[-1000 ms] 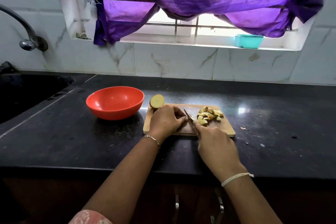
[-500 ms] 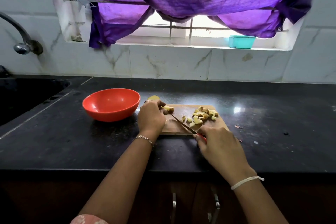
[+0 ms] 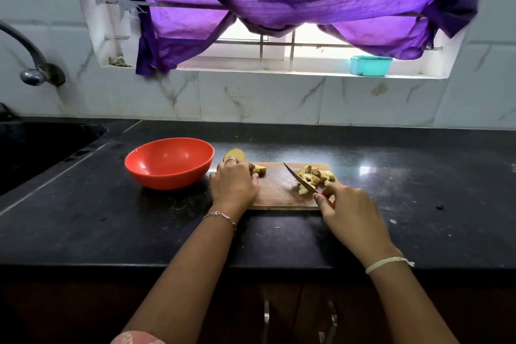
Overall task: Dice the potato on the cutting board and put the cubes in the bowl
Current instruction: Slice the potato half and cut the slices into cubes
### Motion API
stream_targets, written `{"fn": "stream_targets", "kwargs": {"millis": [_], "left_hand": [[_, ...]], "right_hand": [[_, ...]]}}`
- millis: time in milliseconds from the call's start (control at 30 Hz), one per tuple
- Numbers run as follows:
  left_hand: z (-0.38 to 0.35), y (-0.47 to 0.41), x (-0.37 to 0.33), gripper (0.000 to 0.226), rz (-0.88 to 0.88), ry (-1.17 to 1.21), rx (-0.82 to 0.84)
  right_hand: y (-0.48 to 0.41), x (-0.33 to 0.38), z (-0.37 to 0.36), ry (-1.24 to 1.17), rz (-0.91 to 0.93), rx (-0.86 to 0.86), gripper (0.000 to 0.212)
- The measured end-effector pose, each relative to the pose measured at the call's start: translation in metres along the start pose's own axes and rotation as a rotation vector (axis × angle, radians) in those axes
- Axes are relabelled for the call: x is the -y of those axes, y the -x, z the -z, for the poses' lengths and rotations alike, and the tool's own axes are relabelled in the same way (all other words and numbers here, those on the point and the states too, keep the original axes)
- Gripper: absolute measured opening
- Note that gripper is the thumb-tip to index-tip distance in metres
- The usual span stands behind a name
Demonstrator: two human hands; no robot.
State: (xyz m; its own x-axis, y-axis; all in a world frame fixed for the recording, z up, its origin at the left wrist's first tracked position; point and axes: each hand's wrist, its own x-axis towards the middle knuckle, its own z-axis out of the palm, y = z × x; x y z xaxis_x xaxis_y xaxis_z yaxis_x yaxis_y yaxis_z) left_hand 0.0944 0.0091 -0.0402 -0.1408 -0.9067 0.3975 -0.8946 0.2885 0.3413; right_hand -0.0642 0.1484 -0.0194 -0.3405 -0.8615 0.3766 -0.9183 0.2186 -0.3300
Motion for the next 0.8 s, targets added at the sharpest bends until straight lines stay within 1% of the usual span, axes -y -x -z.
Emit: {"fn": "stream_targets", "kwargs": {"millis": [133, 300, 367, 433, 500, 600, 733, 800], "left_hand": [[0.001, 0.000, 0.002, 0.025, -0.042, -0.018, -0.021], [0.006, 0.000, 0.002, 0.019, -0.080, -0.004, -0.028], [0.006, 0.000, 0.004, 0.016, -0.093, 0.032, -0.021], [0.006, 0.000, 0.004, 0.021, -0.116, 0.099, 0.000], [0.005, -0.001, 0.004, 0.029, -0.127, 0.177, 0.056], [0.004, 0.000, 0.001, 0.033, -0.130, 0.250, 0.132], [0.006, 0.004, -0.004, 0.023, -0.151, 0.332, 0.174], [0.009, 0.006, -0.007, 0.020, -0.156, 0.351, 0.192]], "right_hand": [[-0.004, -0.005, -0.007, -0.135, -0.069, -0.013, 0.020], [-0.001, -0.001, -0.013, -0.322, -0.076, 0.027, 0.020], [0.001, -0.001, -0.016, -0.349, -0.078, 0.032, 0.022], [0.002, -0.002, -0.016, -0.344, -0.072, 0.033, 0.018], [0.004, -0.002, -0.015, -0.330, -0.058, 0.047, 0.013], [0.008, -0.002, -0.015, -0.264, -0.018, 0.043, 0.027], [0.016, 0.003, -0.015, -0.140, 0.047, 0.044, 0.045], [0.019, 0.005, -0.014, -0.107, 0.066, 0.035, 0.049]]}}
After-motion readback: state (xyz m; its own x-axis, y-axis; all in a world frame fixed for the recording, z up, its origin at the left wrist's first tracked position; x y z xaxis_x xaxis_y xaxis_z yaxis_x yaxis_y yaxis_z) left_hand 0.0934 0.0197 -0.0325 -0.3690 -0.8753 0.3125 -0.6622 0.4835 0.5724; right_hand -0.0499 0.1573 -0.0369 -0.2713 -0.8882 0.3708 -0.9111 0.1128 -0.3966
